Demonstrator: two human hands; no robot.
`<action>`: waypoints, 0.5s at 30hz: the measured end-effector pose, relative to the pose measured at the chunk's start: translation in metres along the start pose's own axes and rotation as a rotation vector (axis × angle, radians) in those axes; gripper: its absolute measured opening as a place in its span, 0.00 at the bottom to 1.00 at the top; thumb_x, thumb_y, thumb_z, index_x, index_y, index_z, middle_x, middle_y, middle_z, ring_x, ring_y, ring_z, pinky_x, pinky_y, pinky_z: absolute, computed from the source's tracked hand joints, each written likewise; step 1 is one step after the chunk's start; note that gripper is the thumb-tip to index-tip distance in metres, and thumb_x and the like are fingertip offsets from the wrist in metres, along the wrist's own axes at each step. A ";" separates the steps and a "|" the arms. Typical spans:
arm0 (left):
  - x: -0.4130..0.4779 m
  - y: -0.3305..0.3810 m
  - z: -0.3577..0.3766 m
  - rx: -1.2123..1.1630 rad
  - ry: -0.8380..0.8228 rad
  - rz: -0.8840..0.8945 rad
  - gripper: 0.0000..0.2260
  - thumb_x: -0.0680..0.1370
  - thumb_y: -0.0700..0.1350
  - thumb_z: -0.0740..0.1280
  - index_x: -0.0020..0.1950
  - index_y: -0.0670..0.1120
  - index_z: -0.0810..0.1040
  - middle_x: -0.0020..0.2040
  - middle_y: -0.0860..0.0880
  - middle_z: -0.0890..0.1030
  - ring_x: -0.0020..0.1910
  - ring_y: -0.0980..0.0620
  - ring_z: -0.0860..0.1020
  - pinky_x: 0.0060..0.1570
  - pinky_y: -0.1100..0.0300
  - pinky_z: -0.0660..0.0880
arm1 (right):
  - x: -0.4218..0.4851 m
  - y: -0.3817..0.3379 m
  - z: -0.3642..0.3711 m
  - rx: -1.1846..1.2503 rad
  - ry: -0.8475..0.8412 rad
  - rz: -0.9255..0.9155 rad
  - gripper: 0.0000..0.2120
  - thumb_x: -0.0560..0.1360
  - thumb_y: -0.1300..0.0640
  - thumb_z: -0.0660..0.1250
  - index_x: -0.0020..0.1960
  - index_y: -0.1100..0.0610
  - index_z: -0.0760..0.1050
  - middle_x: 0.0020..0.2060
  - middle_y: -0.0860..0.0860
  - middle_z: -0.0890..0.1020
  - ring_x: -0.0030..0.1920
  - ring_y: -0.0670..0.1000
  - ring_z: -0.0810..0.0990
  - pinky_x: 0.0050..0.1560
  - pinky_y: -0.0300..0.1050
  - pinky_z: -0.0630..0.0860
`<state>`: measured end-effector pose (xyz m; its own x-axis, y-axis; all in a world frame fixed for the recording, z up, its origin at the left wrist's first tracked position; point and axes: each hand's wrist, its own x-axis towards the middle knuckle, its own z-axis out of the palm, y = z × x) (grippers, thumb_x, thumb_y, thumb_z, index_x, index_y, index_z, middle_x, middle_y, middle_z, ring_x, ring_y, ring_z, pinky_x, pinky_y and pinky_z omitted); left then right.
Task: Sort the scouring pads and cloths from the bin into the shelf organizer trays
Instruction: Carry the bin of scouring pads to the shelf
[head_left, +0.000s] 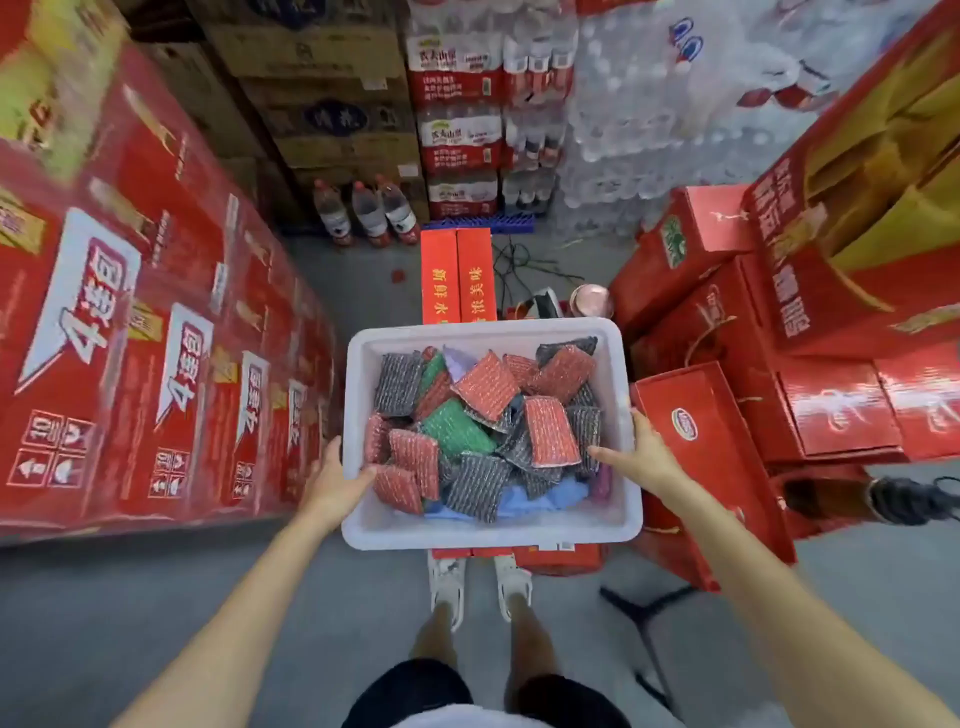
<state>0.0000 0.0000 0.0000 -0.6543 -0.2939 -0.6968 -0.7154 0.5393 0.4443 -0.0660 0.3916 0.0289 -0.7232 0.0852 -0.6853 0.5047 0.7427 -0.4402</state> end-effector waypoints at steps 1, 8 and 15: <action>0.004 0.000 0.002 -0.007 0.006 0.012 0.36 0.77 0.52 0.69 0.79 0.47 0.54 0.76 0.41 0.62 0.74 0.40 0.63 0.71 0.45 0.62 | 0.004 0.002 0.002 0.024 0.006 0.026 0.48 0.71 0.46 0.74 0.78 0.60 0.48 0.77 0.57 0.57 0.75 0.58 0.58 0.69 0.52 0.62; 0.020 0.004 0.014 0.023 -0.020 -0.060 0.37 0.78 0.50 0.68 0.79 0.45 0.51 0.78 0.42 0.57 0.76 0.40 0.59 0.71 0.47 0.59 | 0.017 0.009 0.017 0.166 0.045 0.124 0.47 0.71 0.49 0.74 0.77 0.62 0.48 0.76 0.59 0.57 0.75 0.59 0.58 0.71 0.52 0.60; 0.043 0.001 0.021 -0.120 0.065 -0.126 0.36 0.76 0.48 0.71 0.78 0.44 0.55 0.77 0.43 0.61 0.74 0.40 0.63 0.72 0.46 0.61 | 0.028 0.012 0.034 0.237 0.207 0.168 0.46 0.66 0.47 0.78 0.74 0.61 0.56 0.67 0.59 0.69 0.67 0.60 0.69 0.66 0.58 0.68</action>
<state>-0.0238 0.0050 -0.0410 -0.5693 -0.4060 -0.7148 -0.8143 0.3979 0.4225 -0.0644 0.3810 -0.0153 -0.6889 0.3436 -0.6382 0.7023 0.5343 -0.4704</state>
